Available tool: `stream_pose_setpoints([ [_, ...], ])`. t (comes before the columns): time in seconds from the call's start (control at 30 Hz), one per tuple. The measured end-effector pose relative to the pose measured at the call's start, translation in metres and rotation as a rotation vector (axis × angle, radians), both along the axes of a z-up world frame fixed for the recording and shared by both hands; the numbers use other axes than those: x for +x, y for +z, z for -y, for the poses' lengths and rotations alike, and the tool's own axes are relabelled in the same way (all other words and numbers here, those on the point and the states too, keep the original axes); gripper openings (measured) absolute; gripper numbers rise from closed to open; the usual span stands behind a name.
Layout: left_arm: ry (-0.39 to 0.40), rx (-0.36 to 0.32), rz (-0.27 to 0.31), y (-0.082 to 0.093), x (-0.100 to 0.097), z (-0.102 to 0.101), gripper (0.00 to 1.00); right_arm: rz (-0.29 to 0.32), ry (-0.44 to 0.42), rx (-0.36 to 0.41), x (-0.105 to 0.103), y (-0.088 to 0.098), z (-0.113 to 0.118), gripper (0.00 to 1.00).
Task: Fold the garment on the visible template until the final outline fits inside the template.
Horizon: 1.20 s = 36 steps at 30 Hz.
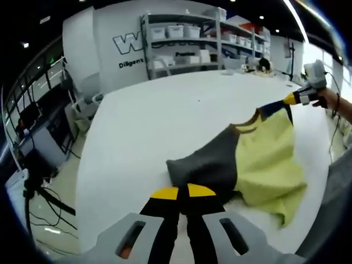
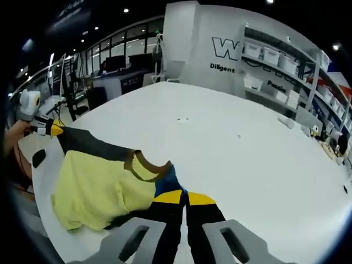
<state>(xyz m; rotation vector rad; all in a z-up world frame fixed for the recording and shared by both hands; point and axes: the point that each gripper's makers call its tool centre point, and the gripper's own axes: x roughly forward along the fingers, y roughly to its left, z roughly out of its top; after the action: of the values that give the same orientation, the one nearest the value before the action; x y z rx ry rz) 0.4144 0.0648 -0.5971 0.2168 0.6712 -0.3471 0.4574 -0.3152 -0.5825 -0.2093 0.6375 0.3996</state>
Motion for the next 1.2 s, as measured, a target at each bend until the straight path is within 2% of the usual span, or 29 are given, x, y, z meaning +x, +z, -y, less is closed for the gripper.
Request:
stream_pose_setpoints([
  [0.27,0.082,0.013,-0.041,-0.011,-0.004,-0.021,0.05,-0.027,0.000,-0.006,0.028,-0.002,-0.007,0.00],
  [0.37,0.083,0.048,-0.053,-0.016,-0.003,-0.026,0.05,-0.060,0.007,-0.024,0.031,-0.010,-0.011,0.00],
  [0.5,0.082,0.073,-0.065,-0.023,0.002,-0.032,0.05,-0.061,0.010,-0.033,0.036,-0.016,-0.015,0.00],
  [0.6,0.084,0.086,-0.071,-0.027,0.007,-0.035,0.05,-0.064,0.000,-0.018,0.046,-0.021,-0.016,0.00],
  [0.77,0.094,0.123,-0.080,-0.033,0.015,-0.041,0.05,-0.070,-0.054,0.033,0.050,-0.025,-0.018,0.00],
  [0.83,0.101,0.132,-0.096,-0.038,0.016,-0.044,0.05,-0.089,-0.064,0.038,0.053,-0.031,-0.019,0.00],
  [1.07,0.117,0.128,-0.158,-0.052,0.014,-0.046,0.05,-0.181,-0.111,0.005,0.043,-0.049,-0.014,0.00],
  [1.2,0.113,0.148,-0.180,-0.059,0.012,-0.045,0.05,-0.201,-0.126,-0.005,0.038,-0.055,-0.013,0.00],
])
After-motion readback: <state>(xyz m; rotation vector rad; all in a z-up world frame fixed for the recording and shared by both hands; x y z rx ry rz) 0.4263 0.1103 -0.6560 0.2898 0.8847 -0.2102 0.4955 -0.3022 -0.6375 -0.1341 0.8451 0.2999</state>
